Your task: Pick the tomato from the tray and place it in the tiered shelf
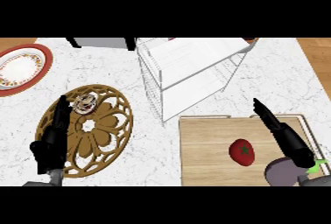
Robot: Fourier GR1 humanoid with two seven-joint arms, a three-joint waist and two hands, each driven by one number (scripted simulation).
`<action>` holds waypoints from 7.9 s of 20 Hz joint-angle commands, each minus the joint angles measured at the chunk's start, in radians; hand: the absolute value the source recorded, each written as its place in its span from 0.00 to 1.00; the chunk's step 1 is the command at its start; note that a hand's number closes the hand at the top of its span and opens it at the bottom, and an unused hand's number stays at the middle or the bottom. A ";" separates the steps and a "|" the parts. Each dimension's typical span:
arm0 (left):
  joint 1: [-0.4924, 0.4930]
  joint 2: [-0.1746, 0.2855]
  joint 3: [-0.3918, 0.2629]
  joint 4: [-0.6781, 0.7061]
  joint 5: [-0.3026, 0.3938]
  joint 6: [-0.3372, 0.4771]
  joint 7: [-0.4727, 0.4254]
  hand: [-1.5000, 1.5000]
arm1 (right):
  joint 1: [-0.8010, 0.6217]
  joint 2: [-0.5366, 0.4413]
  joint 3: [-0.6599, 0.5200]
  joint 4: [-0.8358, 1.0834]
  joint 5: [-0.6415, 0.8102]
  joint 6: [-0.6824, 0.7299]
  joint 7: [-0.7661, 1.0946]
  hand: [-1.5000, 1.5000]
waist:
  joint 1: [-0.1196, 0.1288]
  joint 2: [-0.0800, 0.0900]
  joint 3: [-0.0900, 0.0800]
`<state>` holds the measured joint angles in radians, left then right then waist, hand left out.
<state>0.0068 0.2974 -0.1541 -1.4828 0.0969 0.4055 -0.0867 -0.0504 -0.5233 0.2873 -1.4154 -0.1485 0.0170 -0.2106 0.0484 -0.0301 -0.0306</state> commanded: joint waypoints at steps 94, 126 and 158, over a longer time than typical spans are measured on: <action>-0.038 0.024 0.095 0.110 0.200 -0.302 0.356 0.50 | 0.052 0.523 -0.083 -0.219 1.219 -0.312 1.535 0.00 | -0.046 0.032 0.031; -0.015 -0.012 0.092 0.112 0.147 -0.292 0.354 0.50 | -0.252 0.428 0.330 -0.864 0.771 0.384 0.822 1.00 | -0.065 0.025 0.030; -0.073 -0.038 0.127 0.132 0.133 -0.348 0.372 0.50 | -1.213 0.291 -0.389 0.000 0.447 0.536 0.796 1.00 | -0.034 0.036 0.030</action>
<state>-0.0451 0.2763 -0.0234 -1.4175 0.2281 0.0709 0.2712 -1.2328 -0.2064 -0.1084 -1.5364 0.2696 0.5586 0.6985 0.0176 -0.0014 0.0070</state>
